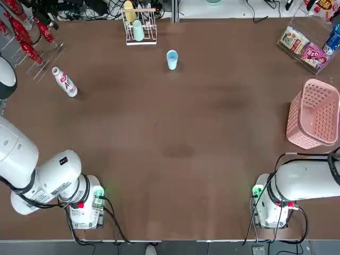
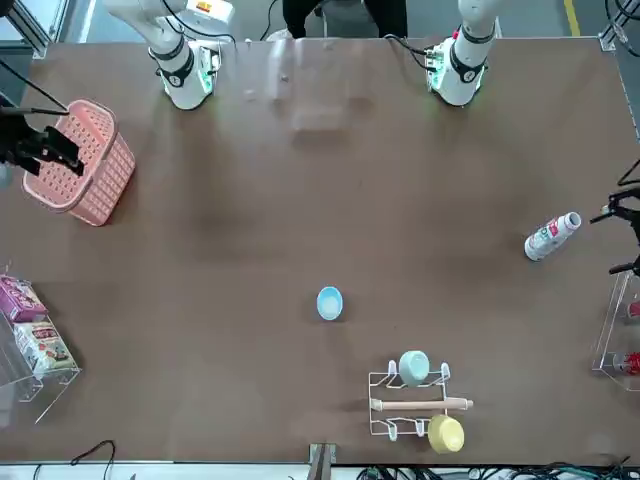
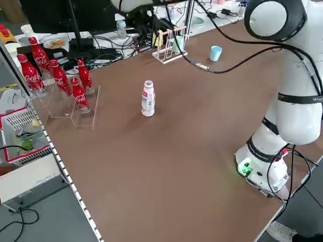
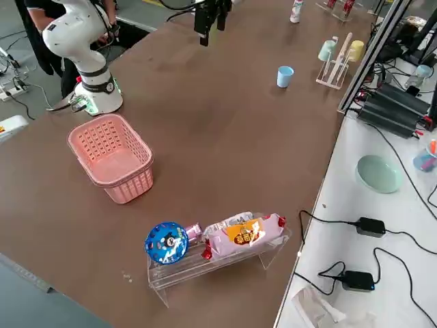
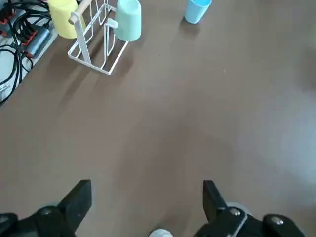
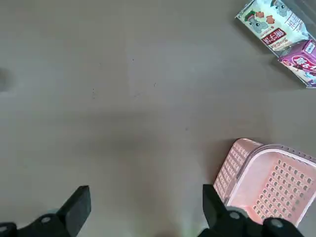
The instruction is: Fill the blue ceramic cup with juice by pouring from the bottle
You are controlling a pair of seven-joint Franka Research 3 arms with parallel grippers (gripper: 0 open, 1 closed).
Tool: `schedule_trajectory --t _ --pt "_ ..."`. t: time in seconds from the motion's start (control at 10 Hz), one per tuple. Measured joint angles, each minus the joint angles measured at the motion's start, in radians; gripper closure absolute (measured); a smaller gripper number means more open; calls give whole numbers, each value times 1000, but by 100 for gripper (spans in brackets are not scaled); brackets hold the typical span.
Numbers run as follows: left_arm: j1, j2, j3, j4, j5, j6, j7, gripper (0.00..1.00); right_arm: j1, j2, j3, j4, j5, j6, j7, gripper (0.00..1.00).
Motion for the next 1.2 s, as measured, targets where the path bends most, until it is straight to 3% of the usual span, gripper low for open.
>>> schedule_trajectory --t 0.5,1.0,1.2 --pt "-258 -78 -2 -5 160 54 -717 0 -6 0 6 30 0 -7 0 0" --pt "-359 -131 -1 -6 263 86 -1121 0 -6 0 7 34 1 -9 0 0" --pt "-357 -152 2 -6 328 107 -1161 0 -6 0 10 34 1 -2 0 0"
